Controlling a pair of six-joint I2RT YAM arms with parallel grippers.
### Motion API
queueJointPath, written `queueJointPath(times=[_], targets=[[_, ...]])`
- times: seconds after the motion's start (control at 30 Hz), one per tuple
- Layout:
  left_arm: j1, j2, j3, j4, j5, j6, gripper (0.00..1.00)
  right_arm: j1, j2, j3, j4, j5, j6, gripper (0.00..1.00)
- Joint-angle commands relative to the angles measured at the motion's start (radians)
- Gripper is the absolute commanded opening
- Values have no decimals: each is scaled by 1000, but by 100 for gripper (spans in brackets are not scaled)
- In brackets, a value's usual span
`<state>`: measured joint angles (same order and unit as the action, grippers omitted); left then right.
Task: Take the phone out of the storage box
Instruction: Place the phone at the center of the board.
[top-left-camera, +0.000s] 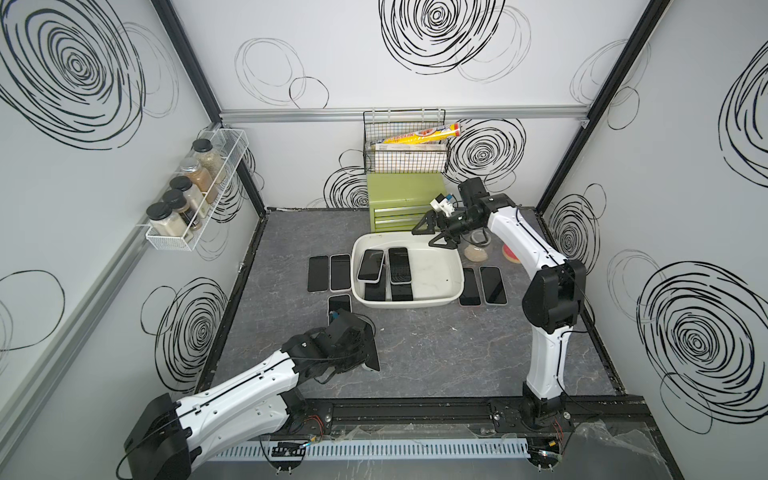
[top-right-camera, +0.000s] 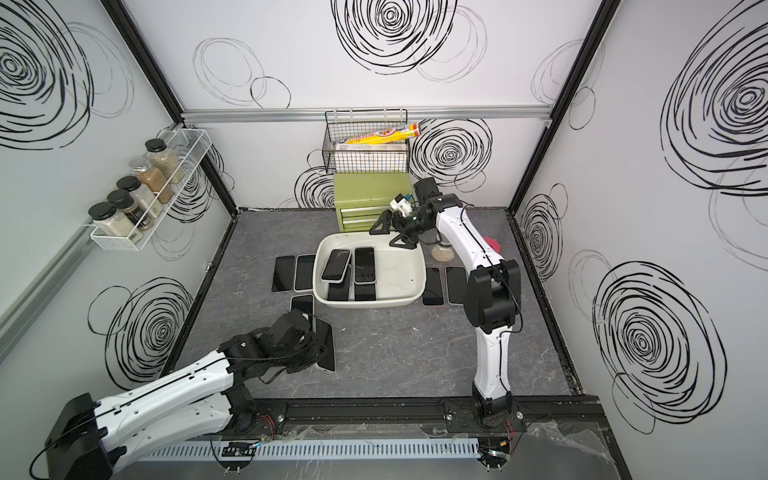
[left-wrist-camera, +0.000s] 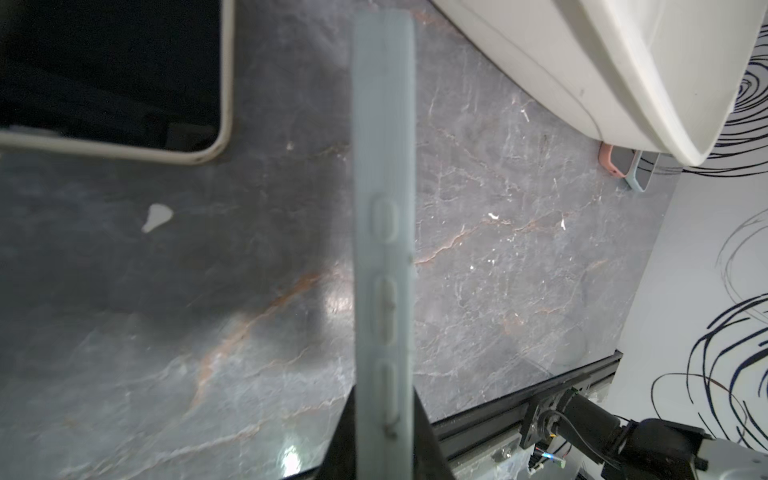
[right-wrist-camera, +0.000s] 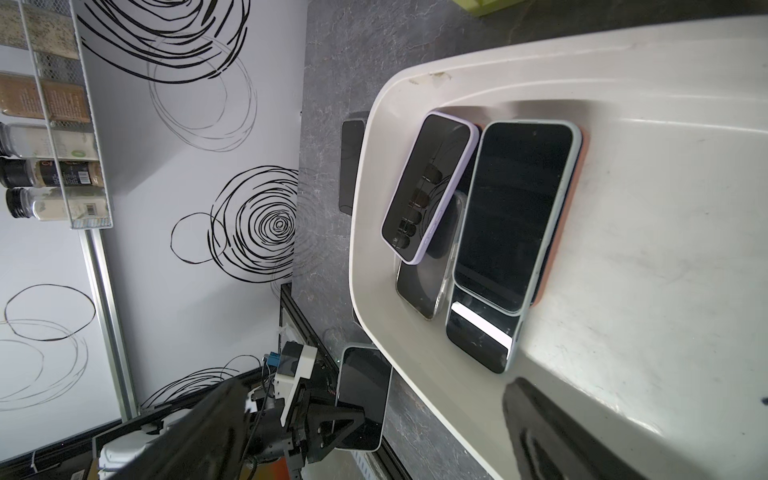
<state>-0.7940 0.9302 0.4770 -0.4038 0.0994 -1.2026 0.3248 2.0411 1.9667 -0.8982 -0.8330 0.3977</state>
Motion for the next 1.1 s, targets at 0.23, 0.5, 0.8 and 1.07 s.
queueJointPath(times=[0.23, 0.5, 0.8, 1.07], targets=[[24, 145, -81, 382, 42, 131, 3, 3, -50, -37, -21, 27, -34, 100], [83, 184, -105, 382, 75, 222, 4, 10, -67, -82, -16, 62, -41, 100], [136, 224, -41, 272, 83, 335, 18, 45, -77, -136, -19, 127, -49, 100], [136, 219, -19, 189, 65, 336, 52, 60, -88, -160, -8, 130, -46, 100]])
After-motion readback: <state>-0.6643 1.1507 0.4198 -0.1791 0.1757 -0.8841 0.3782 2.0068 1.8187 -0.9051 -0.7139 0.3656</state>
